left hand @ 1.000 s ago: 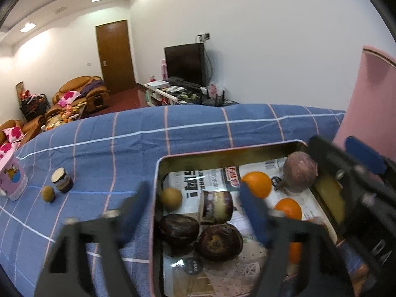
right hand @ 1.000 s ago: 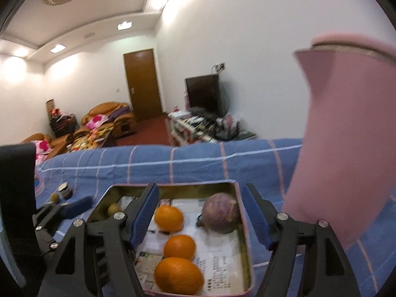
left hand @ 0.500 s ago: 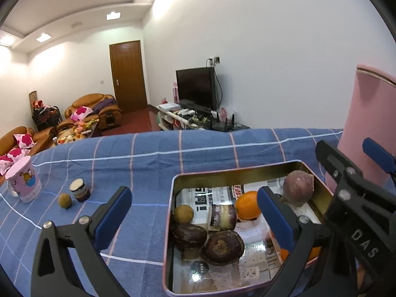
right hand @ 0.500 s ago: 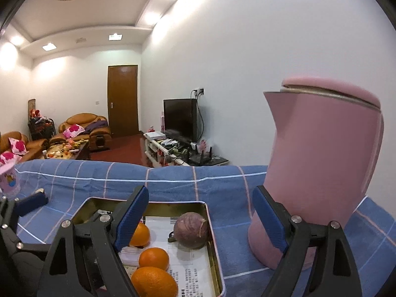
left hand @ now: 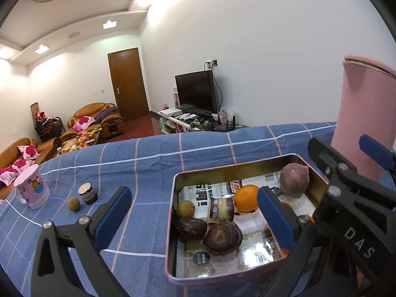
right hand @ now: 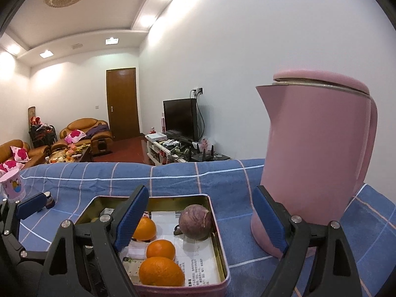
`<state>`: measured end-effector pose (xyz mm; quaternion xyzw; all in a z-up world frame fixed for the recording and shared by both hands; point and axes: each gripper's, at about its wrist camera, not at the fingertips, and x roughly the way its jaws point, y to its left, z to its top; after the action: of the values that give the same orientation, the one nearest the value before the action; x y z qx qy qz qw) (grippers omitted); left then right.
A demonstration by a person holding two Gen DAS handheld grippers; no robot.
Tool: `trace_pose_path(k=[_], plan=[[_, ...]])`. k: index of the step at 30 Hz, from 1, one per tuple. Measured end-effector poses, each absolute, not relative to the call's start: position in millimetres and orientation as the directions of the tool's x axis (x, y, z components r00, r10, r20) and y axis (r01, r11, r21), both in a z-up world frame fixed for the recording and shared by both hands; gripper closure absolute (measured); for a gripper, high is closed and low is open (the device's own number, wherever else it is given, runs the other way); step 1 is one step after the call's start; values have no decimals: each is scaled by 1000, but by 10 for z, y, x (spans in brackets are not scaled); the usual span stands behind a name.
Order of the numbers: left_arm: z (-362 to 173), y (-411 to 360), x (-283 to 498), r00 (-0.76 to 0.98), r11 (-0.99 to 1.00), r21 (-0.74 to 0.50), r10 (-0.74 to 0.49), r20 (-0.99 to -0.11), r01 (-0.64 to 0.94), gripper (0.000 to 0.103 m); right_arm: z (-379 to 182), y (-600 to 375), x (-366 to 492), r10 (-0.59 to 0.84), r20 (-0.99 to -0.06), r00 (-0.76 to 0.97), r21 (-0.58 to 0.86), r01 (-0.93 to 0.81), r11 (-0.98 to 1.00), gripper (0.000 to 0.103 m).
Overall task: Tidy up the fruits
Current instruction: 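Move both grippers away from the tin toward the jar and small fruit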
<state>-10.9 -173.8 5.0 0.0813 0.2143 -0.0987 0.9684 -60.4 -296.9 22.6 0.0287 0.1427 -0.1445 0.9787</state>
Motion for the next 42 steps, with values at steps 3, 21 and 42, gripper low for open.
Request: trace_pose_path(k=[3, 21, 42], plan=[[56, -1689, -142, 890, 968, 111, -158, -429, 225, 0, 226, -2929, -671, -282, -275, 919, 16, 298, 954, 16], [29, -1164, -264, 876, 981, 64, -131, -464, 181, 0, 223, -2650, -943, -314, -290, 904, 45, 341, 939, 16], [-33, -37, 317, 871, 986, 166, 81, -485, 1, 0, 125, -1649, -364, -197, -353, 915, 52, 229, 972, 16]])
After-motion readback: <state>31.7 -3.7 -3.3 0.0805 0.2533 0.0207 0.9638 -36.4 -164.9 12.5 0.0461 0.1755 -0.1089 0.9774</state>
